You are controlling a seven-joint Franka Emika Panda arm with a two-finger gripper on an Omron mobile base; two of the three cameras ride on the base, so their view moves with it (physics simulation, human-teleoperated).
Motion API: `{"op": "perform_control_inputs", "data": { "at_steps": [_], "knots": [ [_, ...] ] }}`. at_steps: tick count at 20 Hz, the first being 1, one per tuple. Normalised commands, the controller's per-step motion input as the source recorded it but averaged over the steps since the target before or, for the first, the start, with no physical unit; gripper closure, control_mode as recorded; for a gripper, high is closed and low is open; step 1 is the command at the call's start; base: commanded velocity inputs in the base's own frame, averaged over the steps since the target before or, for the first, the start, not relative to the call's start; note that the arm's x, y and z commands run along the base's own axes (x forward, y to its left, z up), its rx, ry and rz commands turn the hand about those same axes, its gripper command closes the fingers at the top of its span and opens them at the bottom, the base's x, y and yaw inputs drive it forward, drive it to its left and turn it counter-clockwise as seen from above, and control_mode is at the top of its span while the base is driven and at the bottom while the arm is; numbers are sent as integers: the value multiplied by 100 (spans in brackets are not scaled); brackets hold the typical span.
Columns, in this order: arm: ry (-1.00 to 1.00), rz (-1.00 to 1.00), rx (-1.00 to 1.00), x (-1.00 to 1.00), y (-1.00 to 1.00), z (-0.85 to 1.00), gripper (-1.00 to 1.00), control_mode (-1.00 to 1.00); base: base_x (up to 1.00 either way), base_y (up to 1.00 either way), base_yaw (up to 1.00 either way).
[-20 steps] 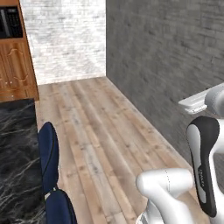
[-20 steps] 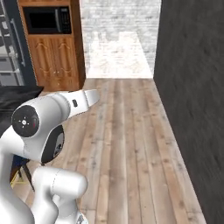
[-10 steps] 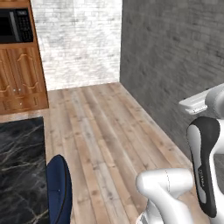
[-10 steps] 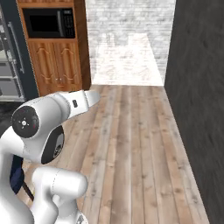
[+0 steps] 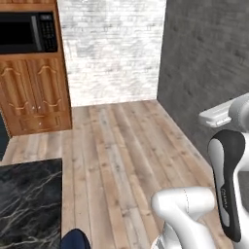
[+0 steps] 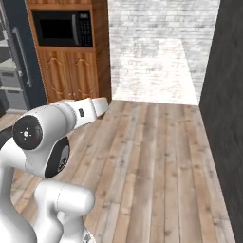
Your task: Retrieve the kiwi and mango from the fridge and place them into the bowl on the dining table.
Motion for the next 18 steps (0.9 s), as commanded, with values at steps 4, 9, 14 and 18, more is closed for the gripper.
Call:
{"op": "perform_control_inputs", "data": {
  "at_steps": [4, 9, 14, 18],
  "knots": [
    [0, 0, 0, 0, 0, 0, -100, 100, 100, 0, 18],
    [0, 0, 0, 0, 0, 0, -100, 100, 100, 0, 23],
    [0, 0, 0, 0, 0, 0, -100, 100, 98, 0, 36],
    [0, 0, 0, 0, 0, 0, -100, 100, 65, 0, 47]
  ]
}}
